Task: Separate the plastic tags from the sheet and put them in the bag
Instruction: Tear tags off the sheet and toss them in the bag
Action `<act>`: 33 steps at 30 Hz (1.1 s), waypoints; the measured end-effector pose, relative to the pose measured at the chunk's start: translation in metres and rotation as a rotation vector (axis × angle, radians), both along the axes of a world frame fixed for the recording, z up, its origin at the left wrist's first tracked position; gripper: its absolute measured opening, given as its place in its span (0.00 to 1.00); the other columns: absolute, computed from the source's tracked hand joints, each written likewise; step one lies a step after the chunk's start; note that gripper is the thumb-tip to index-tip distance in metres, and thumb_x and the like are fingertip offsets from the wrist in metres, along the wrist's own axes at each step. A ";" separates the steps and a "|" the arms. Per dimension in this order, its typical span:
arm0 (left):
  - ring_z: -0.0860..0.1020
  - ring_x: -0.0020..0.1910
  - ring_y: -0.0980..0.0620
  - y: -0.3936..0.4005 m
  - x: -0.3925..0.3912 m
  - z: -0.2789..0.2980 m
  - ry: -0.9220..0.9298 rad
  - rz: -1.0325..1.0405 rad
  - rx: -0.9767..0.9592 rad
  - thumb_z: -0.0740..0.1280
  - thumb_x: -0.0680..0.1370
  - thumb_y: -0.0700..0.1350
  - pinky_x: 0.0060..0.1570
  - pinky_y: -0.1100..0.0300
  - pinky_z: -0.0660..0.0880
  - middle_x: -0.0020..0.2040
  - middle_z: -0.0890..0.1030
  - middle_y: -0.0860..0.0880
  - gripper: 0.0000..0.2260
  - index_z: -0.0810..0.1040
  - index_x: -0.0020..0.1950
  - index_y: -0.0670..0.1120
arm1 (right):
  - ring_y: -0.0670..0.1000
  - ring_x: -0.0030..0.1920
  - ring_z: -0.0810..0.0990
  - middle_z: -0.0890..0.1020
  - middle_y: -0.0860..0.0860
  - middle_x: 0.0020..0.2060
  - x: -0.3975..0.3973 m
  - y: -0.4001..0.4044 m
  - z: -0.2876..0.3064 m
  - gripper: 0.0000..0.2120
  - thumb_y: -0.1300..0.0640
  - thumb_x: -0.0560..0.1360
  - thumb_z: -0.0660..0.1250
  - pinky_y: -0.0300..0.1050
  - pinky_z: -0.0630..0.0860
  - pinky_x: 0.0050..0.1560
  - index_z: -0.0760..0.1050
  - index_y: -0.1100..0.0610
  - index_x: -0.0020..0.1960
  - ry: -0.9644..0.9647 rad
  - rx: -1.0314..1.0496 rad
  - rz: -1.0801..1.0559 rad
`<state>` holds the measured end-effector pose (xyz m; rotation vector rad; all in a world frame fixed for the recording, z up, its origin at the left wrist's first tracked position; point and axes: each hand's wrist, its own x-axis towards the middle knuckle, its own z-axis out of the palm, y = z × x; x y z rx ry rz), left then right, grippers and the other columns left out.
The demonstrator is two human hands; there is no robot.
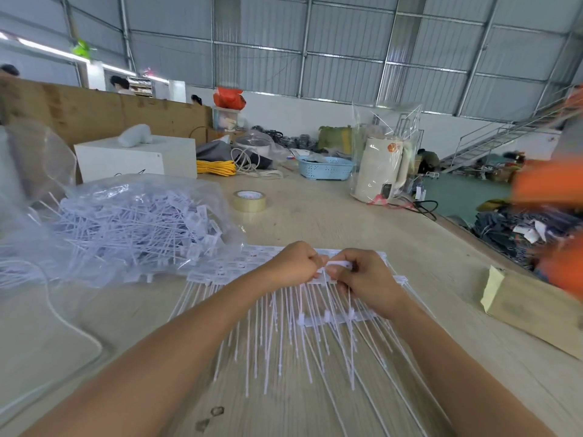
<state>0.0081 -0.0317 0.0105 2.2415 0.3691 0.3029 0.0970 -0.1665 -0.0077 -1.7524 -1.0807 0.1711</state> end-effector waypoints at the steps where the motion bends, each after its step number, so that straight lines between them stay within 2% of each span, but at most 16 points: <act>1: 0.69 0.26 0.53 0.000 0.000 0.002 -0.005 0.000 -0.039 0.60 0.81 0.44 0.29 0.64 0.65 0.27 0.67 0.46 0.18 0.68 0.31 0.42 | 0.44 0.23 0.71 0.76 0.48 0.21 -0.001 0.000 0.001 0.05 0.63 0.75 0.67 0.37 0.67 0.27 0.79 0.64 0.41 -0.006 0.019 0.002; 3: 0.66 0.20 0.57 0.002 -0.002 0.005 0.001 -0.001 -0.161 0.61 0.81 0.43 0.27 0.64 0.62 0.25 0.67 0.48 0.18 0.68 0.30 0.43 | 0.45 0.23 0.70 0.76 0.50 0.22 -0.003 0.001 0.003 0.05 0.65 0.75 0.67 0.37 0.67 0.27 0.78 0.64 0.41 0.000 0.053 0.017; 7: 0.58 0.20 0.55 0.006 -0.006 0.011 0.055 -0.053 -0.381 0.61 0.79 0.39 0.24 0.65 0.55 0.21 0.62 0.51 0.18 0.67 0.28 0.44 | 0.43 0.19 0.68 0.73 0.51 0.20 -0.009 0.003 0.010 0.09 0.69 0.72 0.68 0.35 0.67 0.23 0.77 0.60 0.35 -0.030 0.095 0.015; 10: 0.56 0.21 0.55 0.007 -0.003 0.015 0.084 -0.068 -0.427 0.61 0.79 0.41 0.23 0.66 0.54 0.21 0.60 0.51 0.19 0.67 0.27 0.45 | 0.43 0.18 0.68 0.73 0.49 0.19 -0.006 0.001 0.013 0.08 0.67 0.72 0.69 0.33 0.64 0.22 0.77 0.60 0.35 0.053 0.145 0.043; 12: 0.55 0.19 0.56 0.008 -0.002 0.016 0.113 -0.085 -0.451 0.60 0.79 0.40 0.21 0.67 0.54 0.21 0.60 0.52 0.18 0.67 0.28 0.44 | 0.44 0.18 0.68 0.73 0.50 0.19 -0.004 0.002 0.013 0.07 0.66 0.72 0.70 0.33 0.64 0.22 0.77 0.62 0.36 0.041 0.124 0.031; 14: 0.55 0.18 0.56 0.011 -0.006 0.018 0.147 -0.149 -0.454 0.60 0.78 0.39 0.20 0.67 0.53 0.21 0.59 0.52 0.15 0.69 0.30 0.42 | 0.46 0.20 0.70 0.73 0.50 0.20 0.002 0.000 0.013 0.08 0.66 0.72 0.70 0.35 0.65 0.23 0.76 0.61 0.34 -0.006 0.118 -0.092; 15: 0.55 0.18 0.56 0.013 -0.008 0.020 0.159 -0.193 -0.443 0.60 0.78 0.40 0.21 0.66 0.53 0.21 0.59 0.52 0.18 0.69 0.28 0.44 | 0.47 0.21 0.71 0.73 0.50 0.22 0.009 -0.004 0.015 0.09 0.66 0.72 0.69 0.36 0.66 0.24 0.75 0.60 0.34 0.007 0.151 -0.197; 17: 0.56 0.18 0.56 0.016 -0.011 0.025 0.127 -0.195 -0.347 0.62 0.79 0.42 0.23 0.64 0.54 0.19 0.61 0.53 0.24 0.66 0.21 0.49 | 0.46 0.21 0.70 0.72 0.53 0.27 0.028 -0.022 0.021 0.09 0.66 0.73 0.67 0.36 0.66 0.22 0.74 0.60 0.35 0.258 0.333 -0.307; 20: 0.65 0.20 0.56 0.013 -0.008 0.027 0.032 -0.123 -0.136 0.61 0.80 0.45 0.24 0.66 0.61 0.21 0.70 0.52 0.22 0.71 0.25 0.46 | 0.43 0.22 0.69 0.72 0.50 0.30 0.036 -0.035 0.031 0.07 0.64 0.76 0.63 0.32 0.65 0.20 0.72 0.58 0.39 0.836 0.616 -0.163; 22: 0.70 0.26 0.53 0.005 -0.004 0.022 0.049 -0.120 -0.064 0.57 0.81 0.48 0.27 0.66 0.65 0.26 0.75 0.48 0.22 0.74 0.29 0.43 | 0.44 0.23 0.69 0.72 0.49 0.27 0.025 -0.026 0.033 0.07 0.62 0.76 0.63 0.32 0.65 0.20 0.72 0.57 0.38 0.972 0.580 -0.036; 24: 0.70 0.29 0.53 0.000 -0.003 0.018 0.078 -0.099 -0.008 0.52 0.82 0.52 0.32 0.62 0.68 0.30 0.77 0.48 0.25 0.78 0.31 0.44 | 0.45 0.25 0.71 0.73 0.49 0.27 0.008 -0.012 0.031 0.08 0.60 0.74 0.65 0.34 0.67 0.22 0.72 0.56 0.36 0.920 0.394 0.061; 27: 0.73 0.34 0.51 -0.002 -0.002 0.015 0.080 -0.083 0.038 0.47 0.82 0.56 0.39 0.58 0.73 0.37 0.82 0.46 0.27 0.80 0.40 0.44 | 0.52 0.34 0.78 0.78 0.54 0.33 -0.011 -0.001 0.026 0.06 0.57 0.71 0.68 0.40 0.73 0.34 0.73 0.57 0.37 0.664 0.072 0.150; 28: 0.74 0.34 0.52 -0.002 -0.003 0.015 0.073 -0.086 0.030 0.47 0.82 0.57 0.38 0.59 0.73 0.35 0.82 0.48 0.27 0.80 0.42 0.44 | 0.53 0.37 0.79 0.80 0.55 0.36 -0.014 0.000 0.022 0.07 0.56 0.70 0.69 0.42 0.75 0.37 0.74 0.58 0.39 0.637 0.031 0.180; 31: 0.69 0.22 0.60 0.000 -0.002 0.013 0.032 -0.081 0.030 0.47 0.82 0.56 0.27 0.68 0.67 0.19 0.71 0.54 0.29 0.72 0.26 0.48 | 0.54 0.41 0.82 0.82 0.59 0.39 -0.015 0.003 0.013 0.04 0.60 0.72 0.69 0.49 0.78 0.46 0.76 0.60 0.43 0.569 -0.027 0.203; 33: 0.69 0.22 0.58 -0.001 -0.003 0.013 0.042 -0.056 0.081 0.47 0.82 0.57 0.27 0.64 0.66 0.20 0.69 0.52 0.28 0.69 0.26 0.47 | 0.53 0.38 0.82 0.83 0.58 0.36 -0.016 0.005 0.008 0.03 0.62 0.73 0.70 0.50 0.78 0.45 0.77 0.60 0.42 0.491 -0.052 0.158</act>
